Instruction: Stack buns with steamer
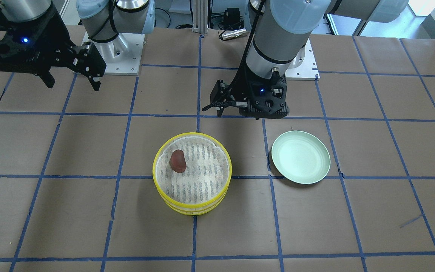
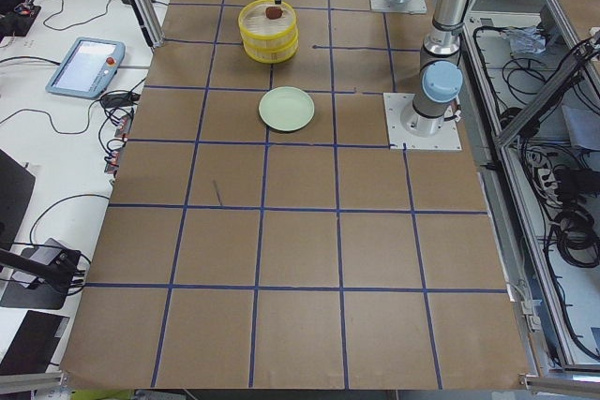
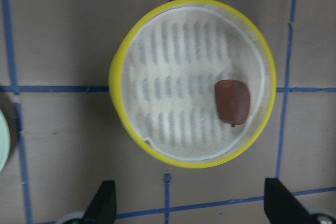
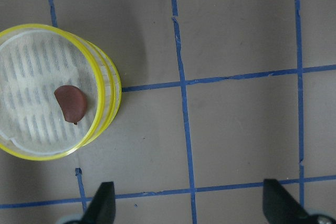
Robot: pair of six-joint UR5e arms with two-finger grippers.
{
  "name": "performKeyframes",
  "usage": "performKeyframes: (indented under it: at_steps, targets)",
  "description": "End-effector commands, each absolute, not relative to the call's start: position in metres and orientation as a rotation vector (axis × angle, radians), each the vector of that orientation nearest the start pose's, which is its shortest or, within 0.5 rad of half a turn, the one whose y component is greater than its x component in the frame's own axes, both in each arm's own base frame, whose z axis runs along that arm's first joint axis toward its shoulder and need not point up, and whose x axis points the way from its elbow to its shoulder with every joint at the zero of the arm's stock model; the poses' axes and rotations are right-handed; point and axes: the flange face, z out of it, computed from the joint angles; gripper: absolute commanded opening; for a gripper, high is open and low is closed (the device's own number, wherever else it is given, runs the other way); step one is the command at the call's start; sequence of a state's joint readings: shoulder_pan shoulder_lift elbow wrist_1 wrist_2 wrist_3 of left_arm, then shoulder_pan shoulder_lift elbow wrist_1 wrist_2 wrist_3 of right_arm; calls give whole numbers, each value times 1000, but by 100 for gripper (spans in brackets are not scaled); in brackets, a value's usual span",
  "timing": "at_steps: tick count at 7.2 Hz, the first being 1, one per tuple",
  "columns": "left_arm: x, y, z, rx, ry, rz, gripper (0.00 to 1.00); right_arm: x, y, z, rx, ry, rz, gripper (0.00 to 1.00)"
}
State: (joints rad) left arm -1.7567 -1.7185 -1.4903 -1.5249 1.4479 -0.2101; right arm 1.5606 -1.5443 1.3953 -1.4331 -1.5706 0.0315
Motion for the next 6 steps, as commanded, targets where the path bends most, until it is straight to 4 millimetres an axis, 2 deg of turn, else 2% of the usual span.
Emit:
performKeyframes:
  at_steps: [1,2,5,6]
  targets:
    - [-182,-504,469,95,3057,98,100,125,-488,545,-2,3180,-2,100]
    - [-155,-504,474,85,3058,137,100,125,-491,543,-2,3175,-4,100]
    - [-158,-503,478,52,3113,111,100,126,-493,538,0,3149,17,100]
    - [-158,-507,481,30,3115,51,100,127,-491,540,-2,3146,10,100]
